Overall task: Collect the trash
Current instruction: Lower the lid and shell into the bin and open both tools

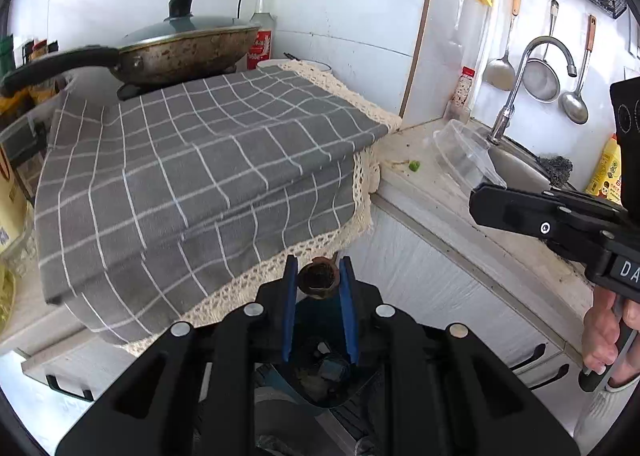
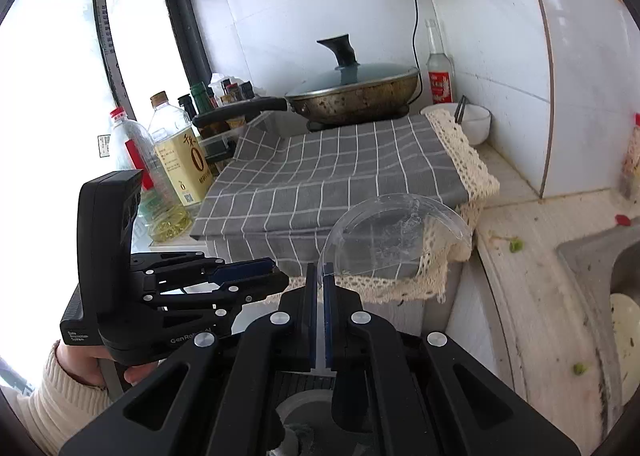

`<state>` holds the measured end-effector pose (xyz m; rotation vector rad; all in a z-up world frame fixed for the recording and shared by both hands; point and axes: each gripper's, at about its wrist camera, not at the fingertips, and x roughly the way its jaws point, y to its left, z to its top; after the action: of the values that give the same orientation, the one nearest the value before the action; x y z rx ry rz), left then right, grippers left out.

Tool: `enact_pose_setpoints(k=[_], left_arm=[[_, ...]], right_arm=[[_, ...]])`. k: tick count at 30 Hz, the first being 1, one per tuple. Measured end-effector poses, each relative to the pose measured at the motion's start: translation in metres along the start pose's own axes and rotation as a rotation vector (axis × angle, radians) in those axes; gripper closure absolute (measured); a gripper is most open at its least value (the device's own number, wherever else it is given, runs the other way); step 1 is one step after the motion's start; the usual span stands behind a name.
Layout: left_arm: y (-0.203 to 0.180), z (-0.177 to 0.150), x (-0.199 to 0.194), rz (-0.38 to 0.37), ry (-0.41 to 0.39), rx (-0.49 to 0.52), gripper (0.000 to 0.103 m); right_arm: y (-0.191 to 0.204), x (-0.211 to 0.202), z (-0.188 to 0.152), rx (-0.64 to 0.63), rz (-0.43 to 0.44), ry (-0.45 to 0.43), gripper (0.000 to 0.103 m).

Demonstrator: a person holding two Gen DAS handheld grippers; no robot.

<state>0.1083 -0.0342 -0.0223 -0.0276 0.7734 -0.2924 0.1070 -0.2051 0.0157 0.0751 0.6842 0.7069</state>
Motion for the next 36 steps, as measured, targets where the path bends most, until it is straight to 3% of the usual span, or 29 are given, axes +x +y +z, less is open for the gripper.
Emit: enact_pose_setpoints(k=[6, 12, 18, 19, 20, 22, 36], left_arm=[[0.001, -0.03, 0.011, -0.022, 0.027, -0.042, 0.081], [0.003, -0.06, 0.044, -0.062, 0.107, -0.082, 0.081], [0.019, -0.062, 0.061, -0.047, 0.135, -0.111, 0.081], [0.021, -0.061, 0.063, -0.044, 0.137, -0.115, 0.081], [0.023, -0.06, 0.065, -0.044, 0.139, -0.121, 0.081], [0.026, -0.058, 0.067, -0.042, 0.14, -0.125, 0.081], [0.025, -0.059, 0.092, -0.053, 0.193, -0.113, 0.081]], right_arm=[[-0.01, 0.024, -0.029, 0.031, -0.016, 0.088, 0.101], [-0.023, 0.058, -0.05, 0.052, -0.022, 0.198, 0.101], [-0.037, 0.085, -0.063, 0.087, -0.019, 0.28, 0.099], [-0.036, 0.091, -0.064, 0.076, -0.011, 0.306, 0.094], [-0.034, 0.095, -0.065, 0.061, -0.01, 0.326, 0.074], [-0.034, 0.098, -0.065, 0.052, -0.044, 0.319, 0.046], [-0.066, 0.084, -0.055, 0.118, -0.094, 0.228, 0.046]])
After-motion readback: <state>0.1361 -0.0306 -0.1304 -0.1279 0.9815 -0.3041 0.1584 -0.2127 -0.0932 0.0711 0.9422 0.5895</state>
